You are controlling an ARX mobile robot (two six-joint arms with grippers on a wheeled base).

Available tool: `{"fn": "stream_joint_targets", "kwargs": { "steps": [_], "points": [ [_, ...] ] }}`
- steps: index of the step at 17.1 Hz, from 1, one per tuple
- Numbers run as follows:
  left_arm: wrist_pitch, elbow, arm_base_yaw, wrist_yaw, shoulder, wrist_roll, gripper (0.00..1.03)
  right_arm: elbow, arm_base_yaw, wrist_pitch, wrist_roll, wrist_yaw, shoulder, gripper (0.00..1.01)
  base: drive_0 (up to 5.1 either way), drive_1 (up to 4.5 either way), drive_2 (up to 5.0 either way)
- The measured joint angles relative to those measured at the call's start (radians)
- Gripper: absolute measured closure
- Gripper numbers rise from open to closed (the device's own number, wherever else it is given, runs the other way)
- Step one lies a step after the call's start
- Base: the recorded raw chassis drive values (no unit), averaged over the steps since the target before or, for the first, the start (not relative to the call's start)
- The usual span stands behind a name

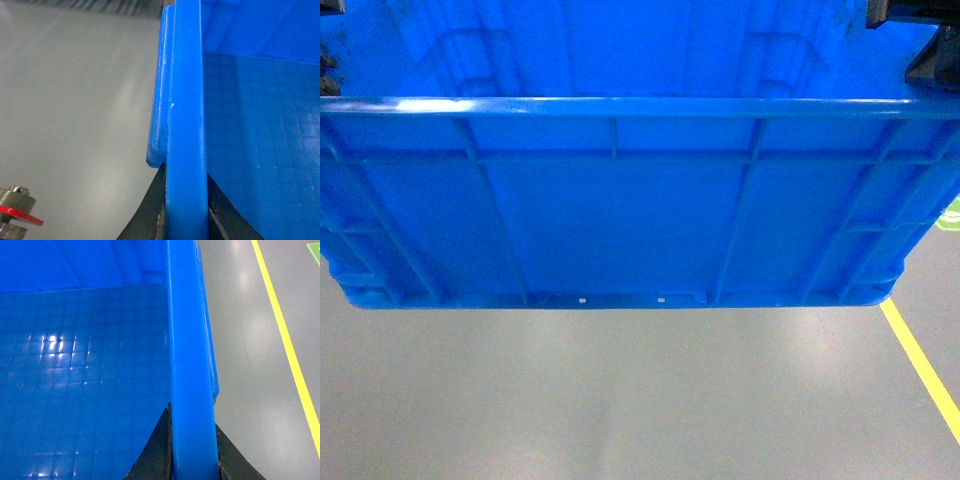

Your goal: Place box next to blue box on left shelf

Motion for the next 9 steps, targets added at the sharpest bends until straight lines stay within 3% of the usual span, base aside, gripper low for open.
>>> {"fn": "stream_joint_targets", "kwargs": {
  "steps": [5, 9],
  "points": [
    [0.001, 0.000, 0.000, 0.001, 0.000, 0.000, 0.95, 0.000, 0.000, -0.002, 0.000, 0.001, 0.000, 0.92, -1.8, -1.82, -1.8],
    [0.001, 0.000, -0.006, 0.000, -0.002, -0.003, 0.95, -0.001, 0.000, -0.003, -0.005, 0.003, -0.010, 0.92, 0.0, 4.19, -4.1]
  ]
}}
